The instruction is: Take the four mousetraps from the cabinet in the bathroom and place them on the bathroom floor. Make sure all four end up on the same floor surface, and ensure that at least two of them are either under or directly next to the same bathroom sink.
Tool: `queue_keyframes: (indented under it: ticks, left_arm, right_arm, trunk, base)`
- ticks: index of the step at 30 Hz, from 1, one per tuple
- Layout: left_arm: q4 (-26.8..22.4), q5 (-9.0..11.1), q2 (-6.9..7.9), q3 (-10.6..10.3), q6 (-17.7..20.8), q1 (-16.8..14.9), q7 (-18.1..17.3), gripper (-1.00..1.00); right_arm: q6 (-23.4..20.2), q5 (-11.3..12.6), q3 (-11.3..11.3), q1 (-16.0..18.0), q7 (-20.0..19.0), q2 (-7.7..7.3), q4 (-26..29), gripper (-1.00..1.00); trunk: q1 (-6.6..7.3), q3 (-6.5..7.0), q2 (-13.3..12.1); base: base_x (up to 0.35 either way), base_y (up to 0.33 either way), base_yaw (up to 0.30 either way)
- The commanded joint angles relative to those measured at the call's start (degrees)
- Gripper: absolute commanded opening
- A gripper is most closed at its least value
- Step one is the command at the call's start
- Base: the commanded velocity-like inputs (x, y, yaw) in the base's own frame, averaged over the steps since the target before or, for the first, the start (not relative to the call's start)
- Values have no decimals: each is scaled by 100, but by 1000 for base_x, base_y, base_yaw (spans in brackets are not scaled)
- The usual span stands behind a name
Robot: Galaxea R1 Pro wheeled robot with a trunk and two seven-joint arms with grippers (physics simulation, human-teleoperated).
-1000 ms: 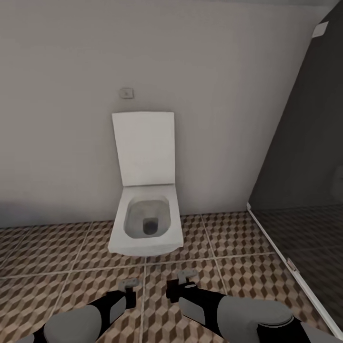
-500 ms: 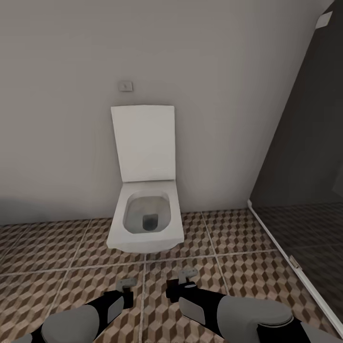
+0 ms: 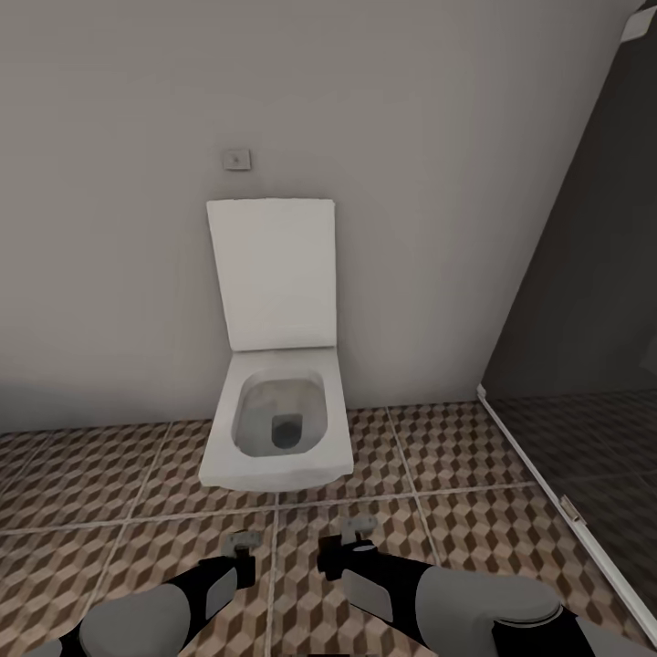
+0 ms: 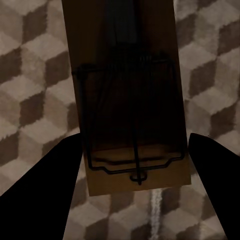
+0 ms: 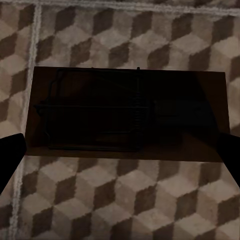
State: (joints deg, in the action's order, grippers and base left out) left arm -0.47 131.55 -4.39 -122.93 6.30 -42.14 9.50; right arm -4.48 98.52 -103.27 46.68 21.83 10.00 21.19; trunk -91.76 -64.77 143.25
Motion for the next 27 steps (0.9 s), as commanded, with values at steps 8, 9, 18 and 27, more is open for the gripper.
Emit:
queue_keyframes:
  ticks: [8, 9, 18, 27]
  left_arm:
    - [-5, 38, 0, -48, 45, -5, 33, -100]
    - [-5, 38, 0, -48, 46, -5, 30, -100]
    - [-5, 22, -5, -45, 253, -5, 12, -100]
    - [-5, 32, -18, -34, 1098, -5, 0, -100]
  right_arm:
    - [-27, -5, -27, 8, 32, 0, -25, -100]
    - [-27, -5, -27, 8, 32, 0, -29, -100]
    - [-40, -8, -27, 8, 35, 0, -35, -100]
    - [-60, -8, -27, 8, 43, 0, -59, -100]
  trunk:
    - [-1, -28, 4]
    - [-1, -28, 4]
    - [-1, -28, 4]
    - [-1, -28, 4]
  base:
    - [1, 0, 0]
    - [0, 0, 0]
    - [0, 0, 0]
    - [0, 0, 0]
